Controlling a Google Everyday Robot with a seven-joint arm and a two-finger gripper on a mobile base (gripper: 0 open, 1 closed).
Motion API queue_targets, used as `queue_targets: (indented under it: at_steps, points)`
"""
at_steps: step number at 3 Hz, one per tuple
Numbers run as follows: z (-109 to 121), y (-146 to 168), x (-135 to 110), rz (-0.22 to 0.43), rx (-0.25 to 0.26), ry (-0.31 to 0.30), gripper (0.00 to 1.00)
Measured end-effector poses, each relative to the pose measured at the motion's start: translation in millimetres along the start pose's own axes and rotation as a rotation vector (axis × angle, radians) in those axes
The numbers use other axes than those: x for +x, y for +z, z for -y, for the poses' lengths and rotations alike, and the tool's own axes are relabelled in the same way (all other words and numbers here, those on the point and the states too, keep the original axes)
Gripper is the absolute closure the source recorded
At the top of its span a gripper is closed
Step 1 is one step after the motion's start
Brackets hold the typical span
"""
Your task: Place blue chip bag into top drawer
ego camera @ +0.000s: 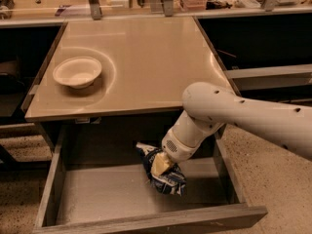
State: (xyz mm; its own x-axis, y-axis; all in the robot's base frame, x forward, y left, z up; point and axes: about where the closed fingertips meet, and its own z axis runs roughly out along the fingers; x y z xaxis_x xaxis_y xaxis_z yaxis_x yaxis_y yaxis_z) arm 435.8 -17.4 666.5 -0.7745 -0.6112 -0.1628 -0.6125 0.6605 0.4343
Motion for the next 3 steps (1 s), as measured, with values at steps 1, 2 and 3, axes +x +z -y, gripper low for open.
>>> queue_targets:
  at_steps: [1,2,3]
  points:
    - [0.0,0.0,0.0,0.000,0.000,0.000,0.59]
    - [0.0,0.0,0.0,0.000,0.000,0.000,0.36]
    - [0.0,0.0,0.0,0.000,0.000,0.000,0.13]
